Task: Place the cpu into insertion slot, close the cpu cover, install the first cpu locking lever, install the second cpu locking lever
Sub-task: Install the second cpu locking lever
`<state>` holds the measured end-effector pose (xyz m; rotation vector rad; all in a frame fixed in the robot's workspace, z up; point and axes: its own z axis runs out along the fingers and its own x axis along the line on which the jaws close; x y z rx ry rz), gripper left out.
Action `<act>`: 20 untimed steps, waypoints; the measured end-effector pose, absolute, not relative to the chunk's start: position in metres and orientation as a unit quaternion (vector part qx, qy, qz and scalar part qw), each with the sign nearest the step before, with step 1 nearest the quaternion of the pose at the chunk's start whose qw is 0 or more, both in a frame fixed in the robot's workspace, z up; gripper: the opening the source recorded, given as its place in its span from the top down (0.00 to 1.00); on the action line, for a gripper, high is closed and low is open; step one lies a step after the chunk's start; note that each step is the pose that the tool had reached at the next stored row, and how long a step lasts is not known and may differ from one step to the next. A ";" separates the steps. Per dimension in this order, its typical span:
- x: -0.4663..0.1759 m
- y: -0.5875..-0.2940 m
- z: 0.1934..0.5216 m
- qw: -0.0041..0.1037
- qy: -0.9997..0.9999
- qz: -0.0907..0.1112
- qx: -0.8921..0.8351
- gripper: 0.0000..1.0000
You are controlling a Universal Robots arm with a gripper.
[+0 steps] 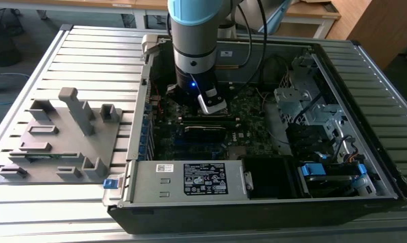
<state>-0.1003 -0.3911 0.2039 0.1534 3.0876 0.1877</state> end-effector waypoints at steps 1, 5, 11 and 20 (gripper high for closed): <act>-0.100 -0.391 0.204 0.022 0.997 0.062 0.050 0.90; -0.101 -0.391 0.202 0.022 0.996 0.066 0.050 0.90; -0.101 -0.391 0.201 0.022 0.996 0.068 0.050 0.90; -0.101 -0.396 0.202 0.022 0.996 0.068 0.050 0.90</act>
